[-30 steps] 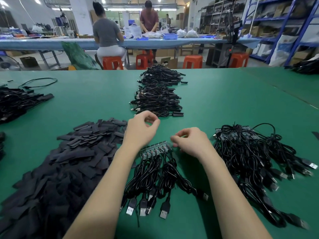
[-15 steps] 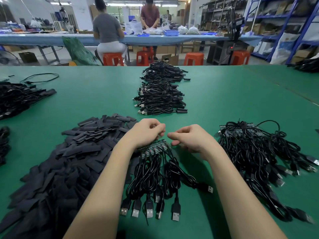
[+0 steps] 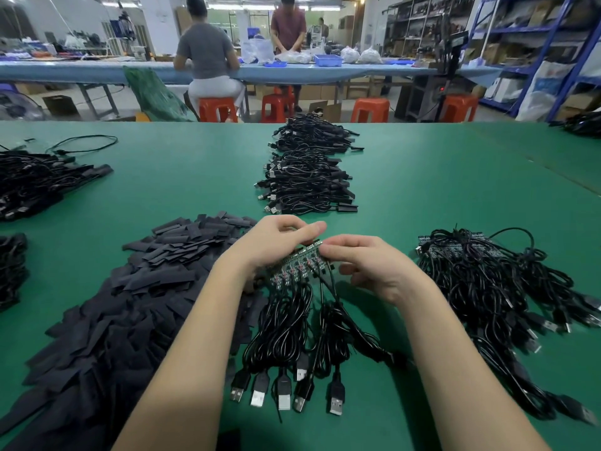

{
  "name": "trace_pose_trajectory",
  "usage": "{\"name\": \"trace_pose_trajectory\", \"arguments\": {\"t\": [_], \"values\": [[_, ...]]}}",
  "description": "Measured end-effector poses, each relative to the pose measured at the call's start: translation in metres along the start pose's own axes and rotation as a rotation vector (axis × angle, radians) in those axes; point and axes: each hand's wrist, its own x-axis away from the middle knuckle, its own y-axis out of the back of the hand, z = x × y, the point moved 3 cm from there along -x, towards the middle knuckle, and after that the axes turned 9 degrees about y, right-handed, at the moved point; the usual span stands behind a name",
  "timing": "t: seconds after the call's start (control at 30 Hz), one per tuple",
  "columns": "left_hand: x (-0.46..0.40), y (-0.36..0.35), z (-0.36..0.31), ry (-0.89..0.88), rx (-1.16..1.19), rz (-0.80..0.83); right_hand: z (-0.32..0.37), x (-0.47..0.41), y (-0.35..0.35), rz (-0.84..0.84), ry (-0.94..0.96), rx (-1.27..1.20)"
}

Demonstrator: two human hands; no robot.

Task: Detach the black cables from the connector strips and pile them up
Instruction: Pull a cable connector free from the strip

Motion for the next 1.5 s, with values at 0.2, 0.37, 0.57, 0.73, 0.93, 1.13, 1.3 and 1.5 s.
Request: {"name": "trace_pose_trajectory", "arguments": {"t": [0.2,0.37,0.57,0.73,0.93,1.13,1.3,1.5], "values": [[0.005,-0.006,-0.001,0.018,0.272,0.252,-0.001,0.004,0.02,0.06,0.026,-0.347],[0.003,-0.016,-0.004,0.07,0.48,0.283,0.002,0.004,0.023,0.053,0.052,-0.33],[0.005,-0.016,-0.005,0.063,0.447,0.282,0.006,0.004,0.023,0.098,0.105,-0.27],[0.005,-0.018,-0.007,0.058,0.469,0.321,0.007,0.006,0.024,0.094,0.087,-0.37],[0.009,-0.021,-0.011,0.074,0.505,0.317,0.004,0.006,0.023,0.088,0.069,-0.42],[0.009,-0.022,-0.012,0.073,0.514,0.345,0.0,0.006,0.019,0.089,0.022,-0.499],[0.012,-0.021,-0.016,0.04,0.561,0.408,-0.002,0.009,0.014,0.106,-0.038,-0.643],[0.017,-0.028,-0.017,-0.07,0.665,0.478,-0.004,0.009,0.012,0.118,-0.059,-0.795]]}}
